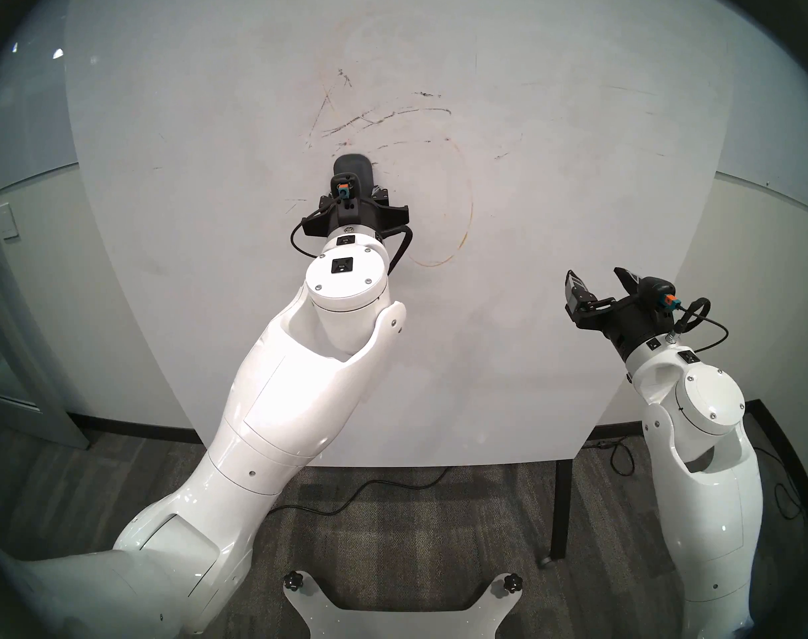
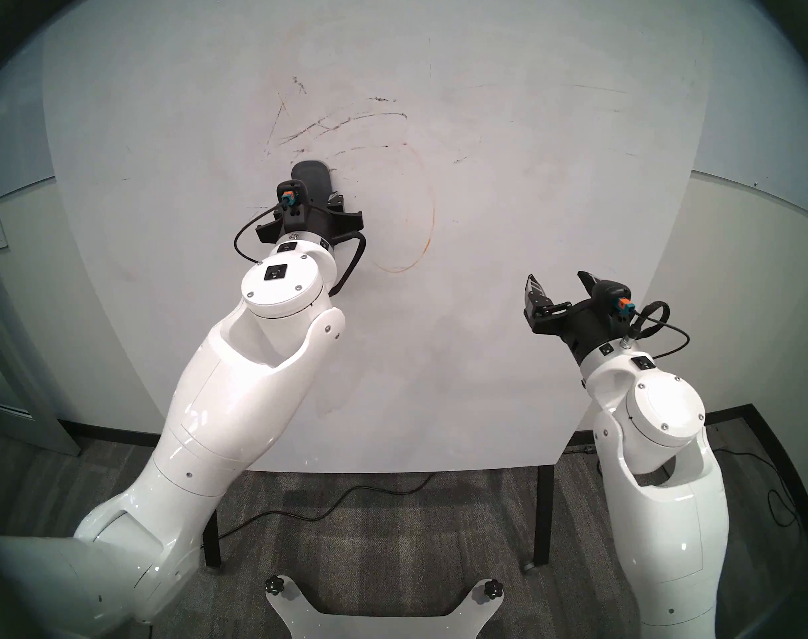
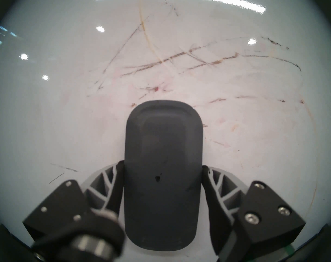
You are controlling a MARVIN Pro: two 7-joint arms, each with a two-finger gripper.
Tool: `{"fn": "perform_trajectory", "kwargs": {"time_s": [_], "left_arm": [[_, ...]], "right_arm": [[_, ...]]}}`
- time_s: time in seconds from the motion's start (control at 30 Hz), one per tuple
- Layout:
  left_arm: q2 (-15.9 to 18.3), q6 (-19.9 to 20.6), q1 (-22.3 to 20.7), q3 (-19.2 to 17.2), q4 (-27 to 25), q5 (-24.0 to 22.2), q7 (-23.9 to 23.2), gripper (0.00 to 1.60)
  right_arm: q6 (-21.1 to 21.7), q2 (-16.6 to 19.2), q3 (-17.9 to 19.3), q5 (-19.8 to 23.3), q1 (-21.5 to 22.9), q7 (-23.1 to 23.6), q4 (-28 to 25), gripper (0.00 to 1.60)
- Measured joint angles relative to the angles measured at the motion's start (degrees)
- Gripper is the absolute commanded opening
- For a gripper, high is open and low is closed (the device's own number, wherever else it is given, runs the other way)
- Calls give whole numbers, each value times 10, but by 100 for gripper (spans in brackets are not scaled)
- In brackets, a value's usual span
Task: Erase all marks on the whiteboard with the eraser
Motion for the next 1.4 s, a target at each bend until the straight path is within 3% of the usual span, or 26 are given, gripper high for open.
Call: {"fn": "perform_trajectory", "kwargs": {"time_s": [0.57, 1.0, 1.4], "left_arm": [[-28, 17, -8, -18, -1, 40, -25, 0], [-58, 17, -54, -37, 3, 78, -49, 0], [-71, 16, -72, -31, 17, 94, -35, 0]], "right_arm": [[0, 0, 0, 0, 0, 0, 0, 160], [0, 0, 0, 0, 0, 0, 0, 160], [0, 0, 0, 0, 0, 0, 0, 160]]}}
